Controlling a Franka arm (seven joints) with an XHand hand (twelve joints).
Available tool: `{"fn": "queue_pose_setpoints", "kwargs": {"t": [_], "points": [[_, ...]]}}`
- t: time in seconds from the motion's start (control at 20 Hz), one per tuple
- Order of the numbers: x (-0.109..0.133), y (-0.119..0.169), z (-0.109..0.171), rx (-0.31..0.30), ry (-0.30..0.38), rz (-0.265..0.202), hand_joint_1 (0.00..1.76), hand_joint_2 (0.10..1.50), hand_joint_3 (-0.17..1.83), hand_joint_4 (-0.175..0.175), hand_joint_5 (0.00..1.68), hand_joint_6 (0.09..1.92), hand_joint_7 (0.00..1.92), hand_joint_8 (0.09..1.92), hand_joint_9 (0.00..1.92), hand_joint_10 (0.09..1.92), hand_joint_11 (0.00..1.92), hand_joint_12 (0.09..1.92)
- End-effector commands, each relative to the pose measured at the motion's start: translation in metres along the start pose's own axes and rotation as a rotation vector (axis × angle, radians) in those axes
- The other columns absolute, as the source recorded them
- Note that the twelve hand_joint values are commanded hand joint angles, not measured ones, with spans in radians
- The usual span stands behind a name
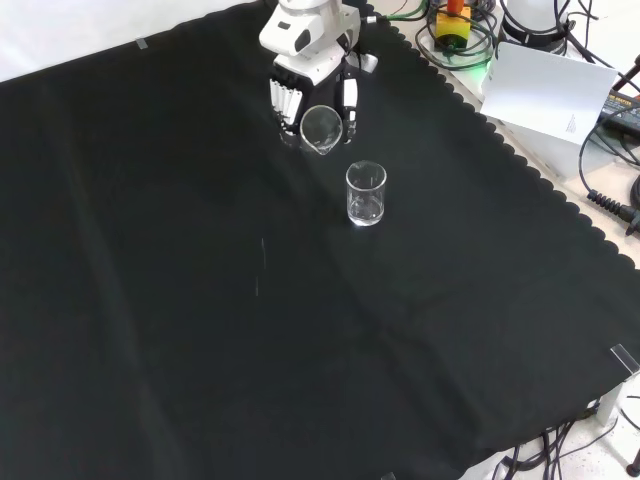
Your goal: Place the beaker back on the table.
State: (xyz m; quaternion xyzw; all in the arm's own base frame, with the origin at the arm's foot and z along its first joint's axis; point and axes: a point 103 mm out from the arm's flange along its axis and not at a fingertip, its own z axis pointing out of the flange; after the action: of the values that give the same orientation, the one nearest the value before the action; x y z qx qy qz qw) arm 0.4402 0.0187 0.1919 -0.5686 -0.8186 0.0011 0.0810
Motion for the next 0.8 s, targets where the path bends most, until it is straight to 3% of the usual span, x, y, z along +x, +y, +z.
{"fn": "queue_pose_setpoints", "kwargs": {"t": [0.05, 0.35, 0.8], "points": [[-0.025, 0.01, 0.017, -0.073, 0.116, -0.023, 1.3, 1.07, -0.17, -0.175, 1.23, 0.61, 1.28, 0.59, 1.59, 0.63, 1.33, 0.73], [-0.043, 0.022, 0.033, -0.129, 0.217, -0.036, 1.3, 1.07, -0.17, -0.175, 1.23, 0.61, 1.28, 0.59, 1.58, 0.63, 1.32, 0.73], [-0.058, 0.046, 0.062, -0.149, 0.332, -0.052, 1.31, 1.07, -0.17, -0.175, 1.24, 0.58, 1.3, 0.56, 1.59, 0.55, 1.32, 0.71]]}}
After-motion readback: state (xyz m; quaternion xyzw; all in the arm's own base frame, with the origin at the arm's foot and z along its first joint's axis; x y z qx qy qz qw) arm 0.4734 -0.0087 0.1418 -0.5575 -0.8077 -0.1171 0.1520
